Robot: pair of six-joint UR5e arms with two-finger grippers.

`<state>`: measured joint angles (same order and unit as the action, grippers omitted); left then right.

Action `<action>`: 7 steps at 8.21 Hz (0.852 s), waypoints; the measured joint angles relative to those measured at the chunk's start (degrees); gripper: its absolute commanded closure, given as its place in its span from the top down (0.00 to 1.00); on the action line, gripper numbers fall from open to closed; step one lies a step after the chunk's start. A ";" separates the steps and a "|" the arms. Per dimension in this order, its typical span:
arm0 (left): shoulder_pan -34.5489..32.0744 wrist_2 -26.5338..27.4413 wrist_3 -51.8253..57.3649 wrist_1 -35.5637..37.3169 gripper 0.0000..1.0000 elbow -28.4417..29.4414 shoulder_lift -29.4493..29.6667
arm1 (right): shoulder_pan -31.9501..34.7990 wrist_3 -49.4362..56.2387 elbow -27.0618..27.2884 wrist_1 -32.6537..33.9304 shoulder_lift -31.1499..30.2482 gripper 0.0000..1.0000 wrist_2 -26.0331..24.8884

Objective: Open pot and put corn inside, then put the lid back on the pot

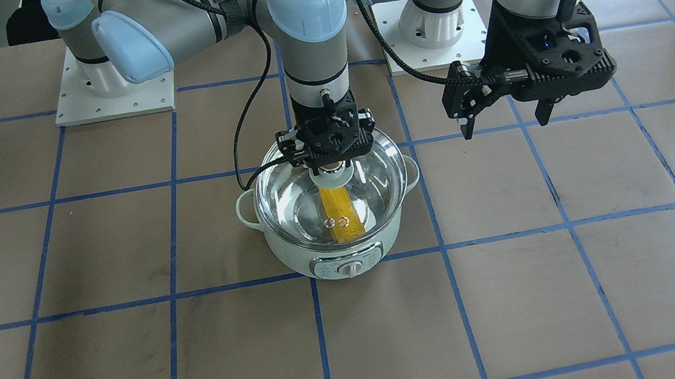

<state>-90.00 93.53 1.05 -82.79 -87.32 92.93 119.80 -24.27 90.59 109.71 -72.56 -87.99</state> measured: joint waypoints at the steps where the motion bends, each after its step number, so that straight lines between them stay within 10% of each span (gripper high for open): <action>1: 0.00 -0.01 -0.03 0.03 1.00 -0.02 0.07 | 0.00 0.02 0.11 0.02 0.02 0.00 -0.10; 7: 0.00 -0.02 -0.08 -0.16 1.00 -0.05 -0.03 | -0.51 0.12 0.20 0.05 0.00 0.01 -0.14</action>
<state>-90.00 93.52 0.97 -82.96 -87.36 92.91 119.29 -24.15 90.79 109.75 -72.56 -88.13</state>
